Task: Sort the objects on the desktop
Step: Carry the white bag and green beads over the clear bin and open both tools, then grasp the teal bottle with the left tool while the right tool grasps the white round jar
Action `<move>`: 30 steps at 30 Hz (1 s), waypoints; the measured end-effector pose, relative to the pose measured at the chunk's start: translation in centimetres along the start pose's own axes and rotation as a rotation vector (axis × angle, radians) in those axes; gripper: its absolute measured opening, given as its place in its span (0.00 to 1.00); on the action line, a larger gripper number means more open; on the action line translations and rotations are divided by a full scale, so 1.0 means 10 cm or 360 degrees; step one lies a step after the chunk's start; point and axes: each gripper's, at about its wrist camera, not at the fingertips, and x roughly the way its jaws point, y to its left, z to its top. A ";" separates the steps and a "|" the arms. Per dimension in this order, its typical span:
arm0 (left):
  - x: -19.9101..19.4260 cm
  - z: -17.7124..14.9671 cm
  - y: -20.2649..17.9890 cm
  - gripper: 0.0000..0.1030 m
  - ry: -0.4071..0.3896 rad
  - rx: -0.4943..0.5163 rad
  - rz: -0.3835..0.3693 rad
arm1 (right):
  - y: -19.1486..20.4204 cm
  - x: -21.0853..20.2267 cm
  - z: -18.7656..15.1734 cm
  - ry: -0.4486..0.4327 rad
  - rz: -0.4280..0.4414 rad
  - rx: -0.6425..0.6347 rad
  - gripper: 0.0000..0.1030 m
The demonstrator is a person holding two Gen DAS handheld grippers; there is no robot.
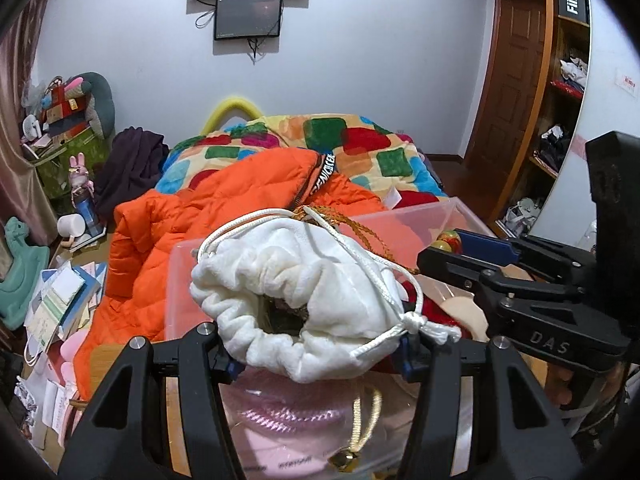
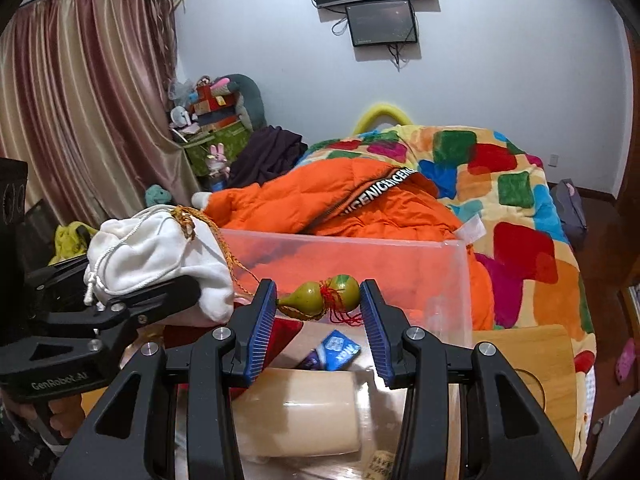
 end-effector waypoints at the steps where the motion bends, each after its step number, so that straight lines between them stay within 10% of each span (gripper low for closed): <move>1: 0.03 0.00 -0.01 0.54 -0.0002 0.0003 0.0001 | -0.01 0.01 -0.01 0.0004 -0.0003 -0.0006 0.38; 19: 0.09 -0.10 -0.17 0.60 -0.0092 0.0097 0.0037 | -0.08 -0.06 -0.16 -0.0129 -0.0019 -0.0014 0.49; 30: -0.21 -0.06 -0.22 0.83 -0.0207 0.0131 0.0034 | -0.13 -0.24 -0.15 -0.0212 -0.0018 0.0042 0.71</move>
